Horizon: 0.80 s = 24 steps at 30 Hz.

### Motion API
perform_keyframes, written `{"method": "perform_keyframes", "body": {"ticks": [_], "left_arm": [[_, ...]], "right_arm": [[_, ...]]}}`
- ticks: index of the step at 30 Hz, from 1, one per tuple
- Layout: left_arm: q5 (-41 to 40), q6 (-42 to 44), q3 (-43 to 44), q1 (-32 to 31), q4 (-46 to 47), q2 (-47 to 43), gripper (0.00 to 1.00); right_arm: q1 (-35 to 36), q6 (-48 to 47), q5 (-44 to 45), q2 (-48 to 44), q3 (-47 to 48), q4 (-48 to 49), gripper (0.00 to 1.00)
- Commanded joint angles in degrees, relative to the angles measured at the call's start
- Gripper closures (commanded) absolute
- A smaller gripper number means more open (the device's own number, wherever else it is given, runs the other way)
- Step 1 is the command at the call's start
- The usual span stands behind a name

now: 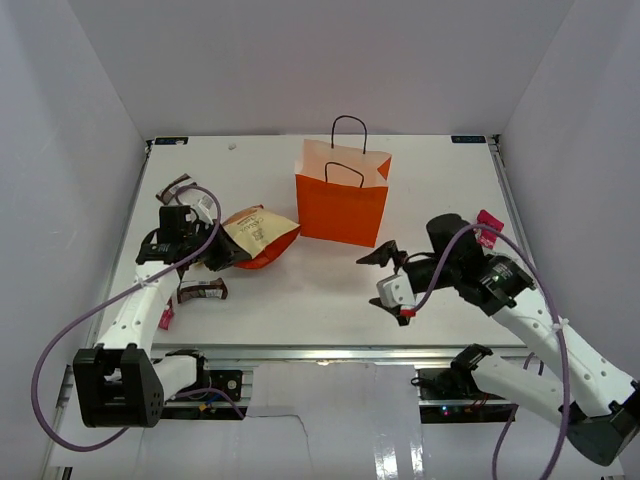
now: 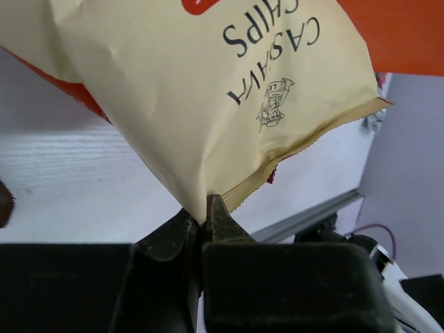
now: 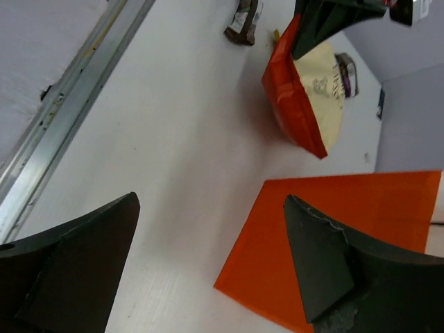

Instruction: Place the snacks into the paper bag

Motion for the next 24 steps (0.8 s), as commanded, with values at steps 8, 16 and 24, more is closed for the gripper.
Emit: {"method": "perform_keyframes", "body": {"ticks": [8,16,24], "left_arm": [[11.51,-5.66,-1.74,0.16,-8.57,-12.77,0.93],[14.94,-7.16,-5.78,0.08,-10.95,-19.45,0.93],[16.52,-7.33,-6.93,0.16,-10.95,-20.69,0.93]], "right_arm": [[28.86,6.06,37.52,12.39,-6.13,45.78,0.07],[29.92,-0.53,37.44,24.27,0.37,46.49,0.1],[30.27,-4.32,38.67,29.9,1.96,47.11,0.09]]}}
